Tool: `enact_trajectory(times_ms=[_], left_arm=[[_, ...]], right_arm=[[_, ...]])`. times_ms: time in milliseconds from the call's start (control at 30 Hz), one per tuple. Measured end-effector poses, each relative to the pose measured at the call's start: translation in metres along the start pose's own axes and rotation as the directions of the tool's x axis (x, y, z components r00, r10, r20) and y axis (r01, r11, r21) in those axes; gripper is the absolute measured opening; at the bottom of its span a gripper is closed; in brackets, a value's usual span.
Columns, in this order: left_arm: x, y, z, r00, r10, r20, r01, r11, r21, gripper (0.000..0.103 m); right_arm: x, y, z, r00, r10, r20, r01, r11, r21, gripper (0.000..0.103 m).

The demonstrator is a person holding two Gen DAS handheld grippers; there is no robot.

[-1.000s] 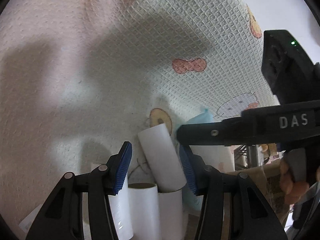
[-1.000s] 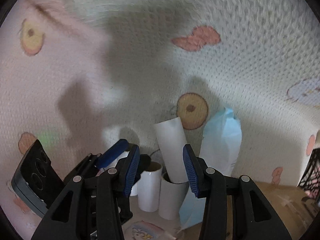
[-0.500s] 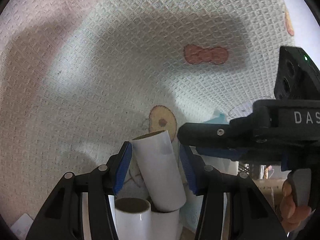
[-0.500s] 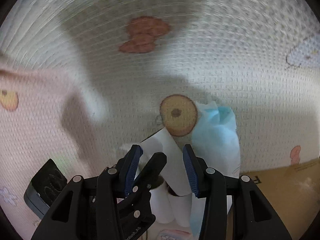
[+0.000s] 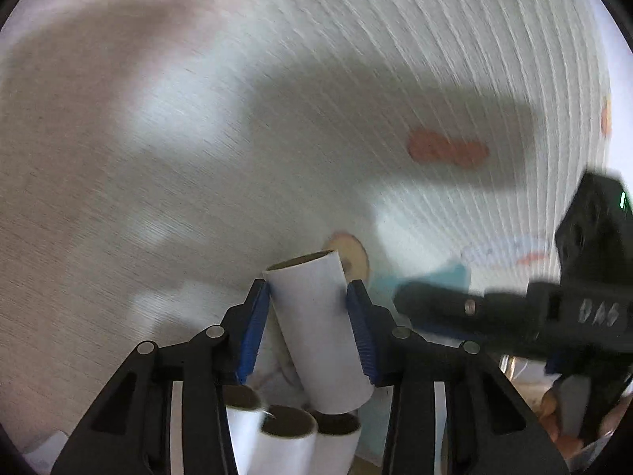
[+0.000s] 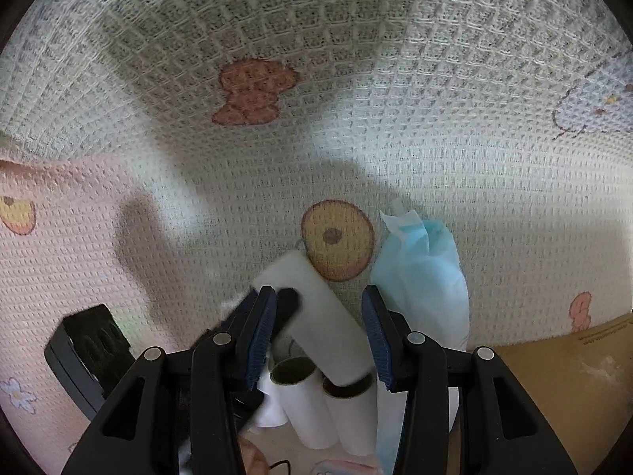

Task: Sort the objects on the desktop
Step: 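Lower the open left gripper around a white tube in the pile, then close the left gripper on the white tube and lift it upright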

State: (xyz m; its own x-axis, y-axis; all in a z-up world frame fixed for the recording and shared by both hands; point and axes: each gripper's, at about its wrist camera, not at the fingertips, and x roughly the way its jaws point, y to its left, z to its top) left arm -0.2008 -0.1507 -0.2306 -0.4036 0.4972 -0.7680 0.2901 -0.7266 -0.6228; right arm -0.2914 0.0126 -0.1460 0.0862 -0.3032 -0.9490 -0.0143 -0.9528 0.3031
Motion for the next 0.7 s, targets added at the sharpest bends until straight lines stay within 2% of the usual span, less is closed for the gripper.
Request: enact_trajectory(times_ms=[67, 200, 300, 400, 567, 700], left_arm=[[-0.005, 0.011, 0.006, 1.0, -0.012, 0.011, 0.013, 0.999, -0.048, 0.044], [-0.012, 0.017, 0.016, 0.999, -0.016, 0.029, 0.019, 0.997, -0.081, 0.043], [-0.014, 0.021, 0.015, 0.999, -0.022, 0.041, 0.026, 0.995, -0.095, 0.042], [-0.017, 0.031, 0.014, 0.997, -0.06, 0.043, 0.065, 0.989, -0.13, 0.041], [-0.021, 0.04, 0.015, 0.994, -0.095, 0.049, 0.101, 0.982, -0.157, 0.04], [-0.021, 0.042, 0.013, 0.99, -0.134, 0.031, 0.138, 0.978, -0.155, 0.04]], right_arm=[[0.0, -0.001, 0.001, 1.0, 0.001, 0.003, -0.001, 1.0, 0.001, 0.041], [0.003, 0.004, -0.001, 1.0, -0.007, 0.004, 0.007, 1.0, -0.027, 0.041], [0.008, 0.016, -0.004, 0.999, -0.037, -0.001, 0.036, 0.993, -0.109, 0.041], [0.011, 0.027, -0.007, 0.995, -0.094, 0.015, 0.095, 0.977, -0.19, 0.042], [0.014, 0.032, -0.007, 0.998, -0.07, 0.005, 0.069, 0.969, -0.238, 0.042], [0.021, 0.043, -0.011, 0.995, -0.103, -0.015, 0.092, 0.939, -0.332, 0.042]])
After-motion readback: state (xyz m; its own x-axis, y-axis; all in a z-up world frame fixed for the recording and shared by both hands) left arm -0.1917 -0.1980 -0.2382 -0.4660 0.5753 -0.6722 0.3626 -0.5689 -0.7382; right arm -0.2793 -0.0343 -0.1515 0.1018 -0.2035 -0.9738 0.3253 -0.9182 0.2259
